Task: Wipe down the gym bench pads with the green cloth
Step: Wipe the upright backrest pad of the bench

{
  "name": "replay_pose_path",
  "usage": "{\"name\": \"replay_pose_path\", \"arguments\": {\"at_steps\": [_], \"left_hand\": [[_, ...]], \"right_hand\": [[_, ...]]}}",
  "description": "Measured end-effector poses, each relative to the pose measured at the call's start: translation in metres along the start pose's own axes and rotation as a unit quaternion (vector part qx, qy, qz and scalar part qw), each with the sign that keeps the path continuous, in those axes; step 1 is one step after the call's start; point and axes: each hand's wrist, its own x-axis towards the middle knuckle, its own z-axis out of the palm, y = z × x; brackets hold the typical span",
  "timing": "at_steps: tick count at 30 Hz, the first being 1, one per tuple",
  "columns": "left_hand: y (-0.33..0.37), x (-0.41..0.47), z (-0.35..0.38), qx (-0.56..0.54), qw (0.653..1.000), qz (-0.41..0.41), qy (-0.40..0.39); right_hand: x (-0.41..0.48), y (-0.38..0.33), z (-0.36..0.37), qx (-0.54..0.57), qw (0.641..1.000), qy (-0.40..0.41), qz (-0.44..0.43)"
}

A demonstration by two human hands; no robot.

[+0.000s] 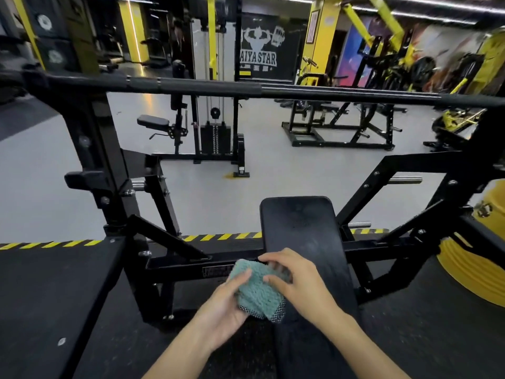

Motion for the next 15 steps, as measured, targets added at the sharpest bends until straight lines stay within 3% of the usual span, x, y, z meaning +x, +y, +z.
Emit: {"name": "replay_pose_path", "arguments": {"at_steps": [7, 15], "left_hand": [[0.023, 0.058, -0.024, 0.089, 0.994, -0.005, 0.058], [0.019, 0.139, -0.049, 0.105, 0.977, 0.039, 0.179]], "right_hand": [[0.040, 0.025, 0.025, -0.003, 0.999, 0.019, 0.048], [0.065, 0.091, 0.034, -0.057, 0.996, 0.036, 0.063]]}}
